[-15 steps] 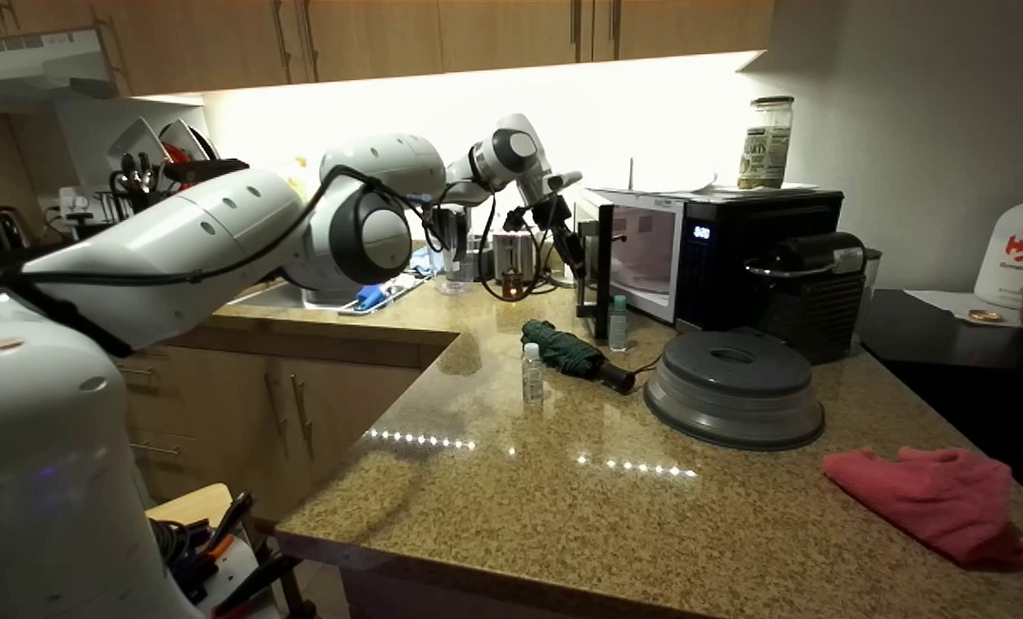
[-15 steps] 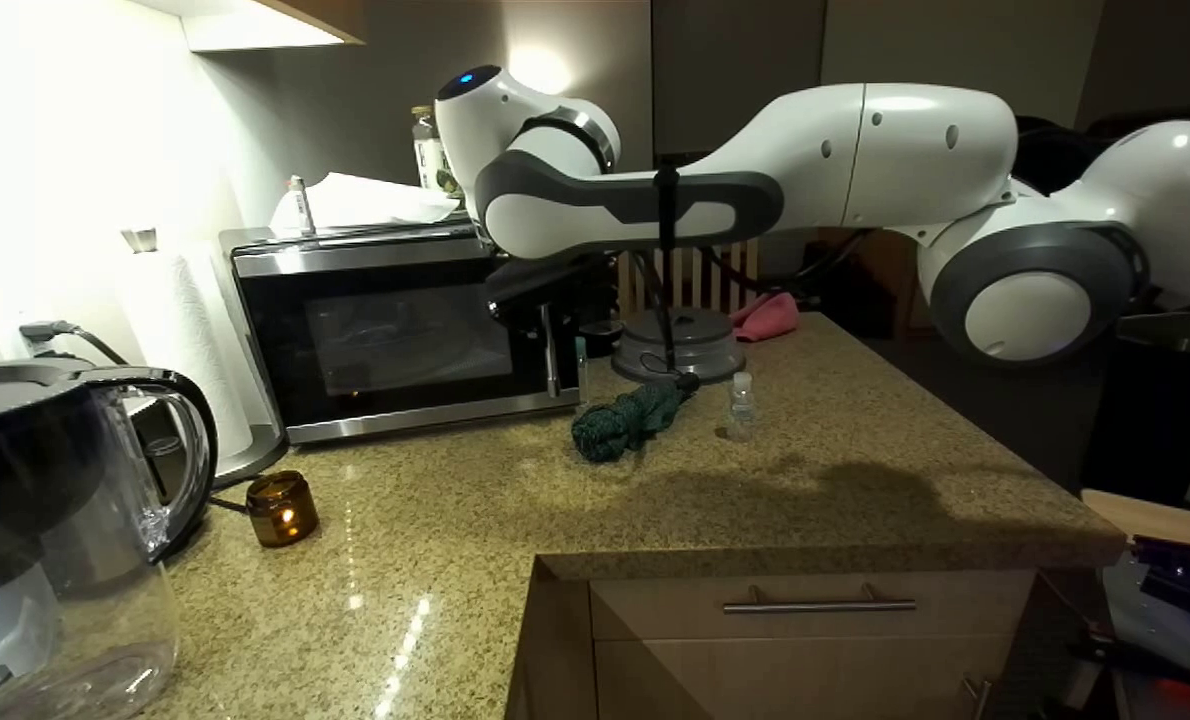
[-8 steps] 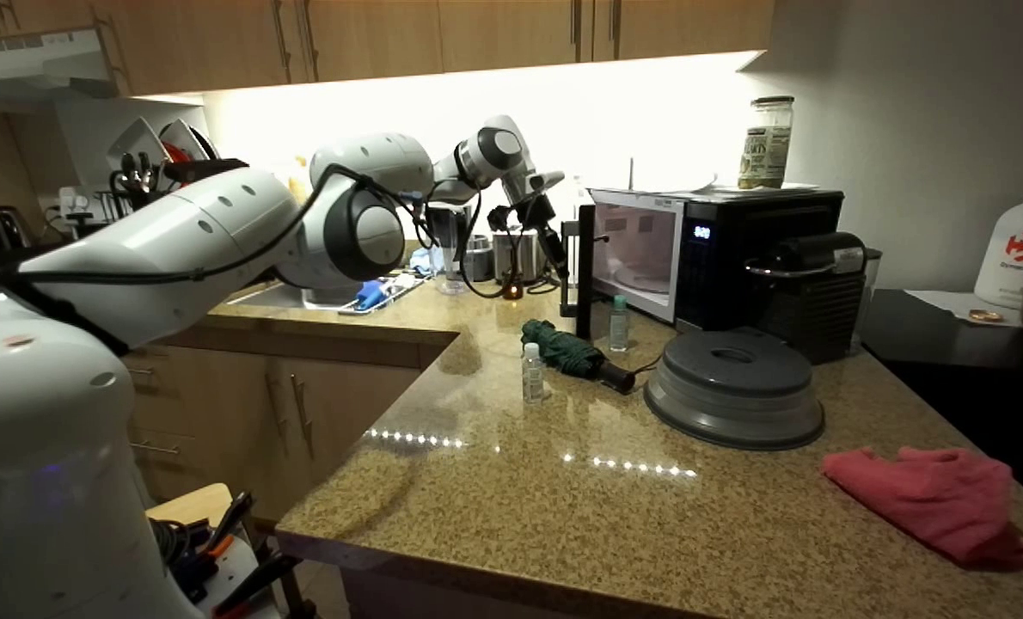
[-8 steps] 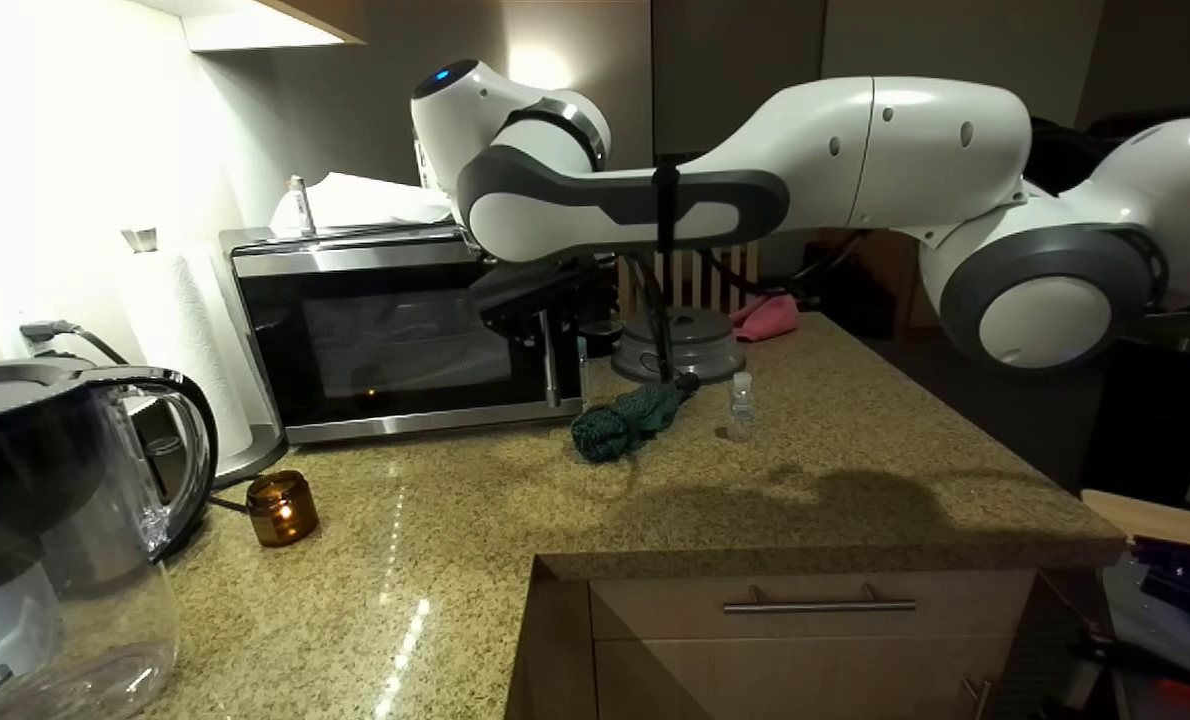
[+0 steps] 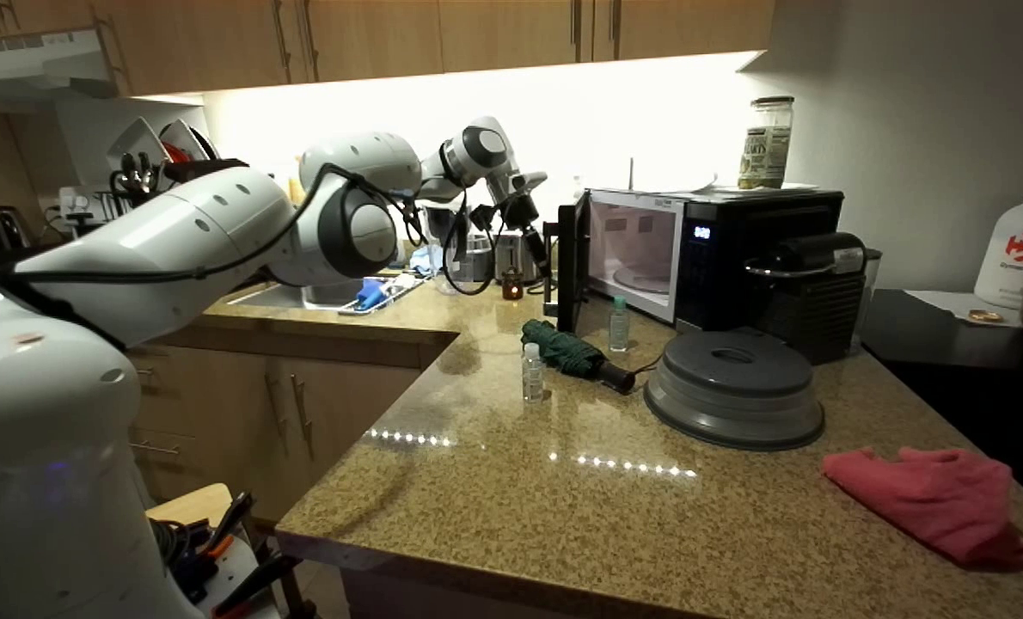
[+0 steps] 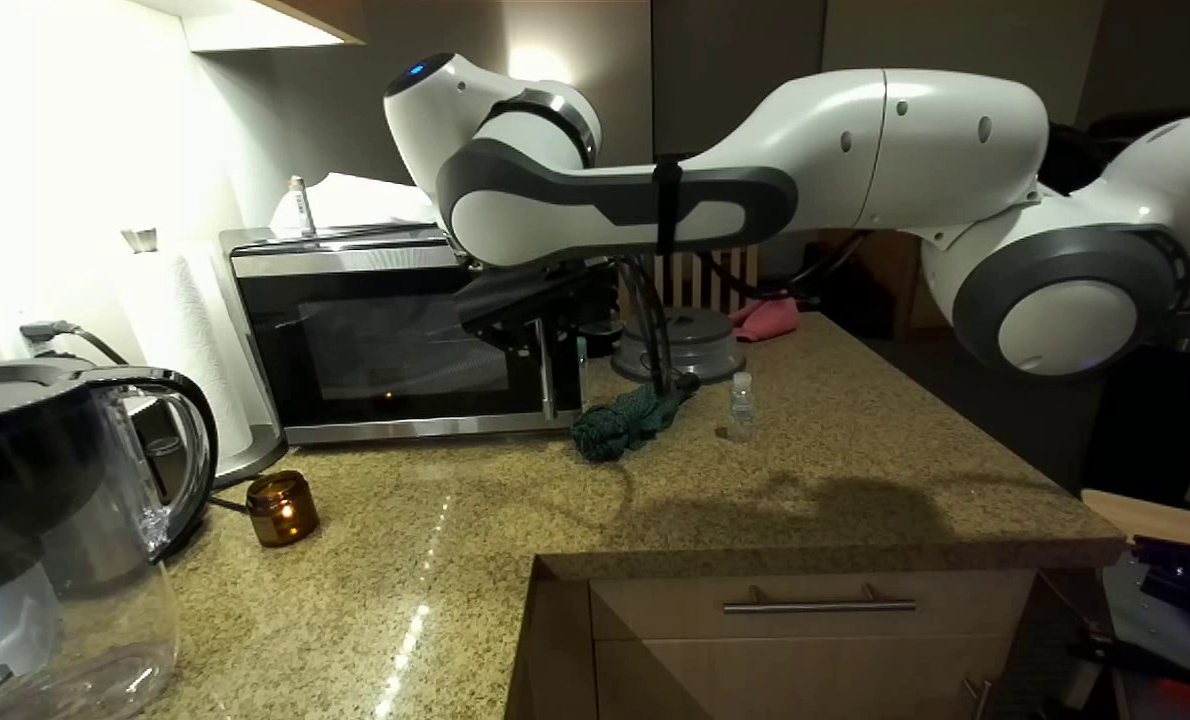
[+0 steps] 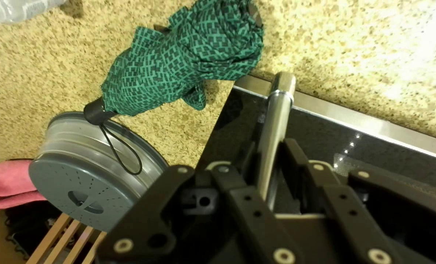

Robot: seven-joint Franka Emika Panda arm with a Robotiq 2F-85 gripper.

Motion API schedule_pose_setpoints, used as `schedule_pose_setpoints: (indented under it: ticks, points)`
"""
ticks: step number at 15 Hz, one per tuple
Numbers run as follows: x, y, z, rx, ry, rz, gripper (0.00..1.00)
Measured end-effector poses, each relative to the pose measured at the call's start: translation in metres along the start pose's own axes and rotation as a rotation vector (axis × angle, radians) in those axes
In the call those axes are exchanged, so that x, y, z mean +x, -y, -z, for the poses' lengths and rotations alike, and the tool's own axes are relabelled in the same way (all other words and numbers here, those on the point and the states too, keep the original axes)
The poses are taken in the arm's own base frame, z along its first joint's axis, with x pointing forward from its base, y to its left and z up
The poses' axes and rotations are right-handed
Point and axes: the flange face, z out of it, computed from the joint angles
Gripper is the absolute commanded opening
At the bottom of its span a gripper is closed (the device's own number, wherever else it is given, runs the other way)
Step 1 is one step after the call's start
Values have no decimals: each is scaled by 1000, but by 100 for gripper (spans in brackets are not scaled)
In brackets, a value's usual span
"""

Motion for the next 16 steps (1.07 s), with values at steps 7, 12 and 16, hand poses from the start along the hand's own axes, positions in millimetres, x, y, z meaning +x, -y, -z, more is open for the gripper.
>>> schedule_pose_setpoints:
  ticks: [7,12,16]
  points:
    - [-17,7,9,-8,4,14,50]
    - [-34,18,8,-9,23,62,76]
    - [-49,27,3,-11,31,91,100]
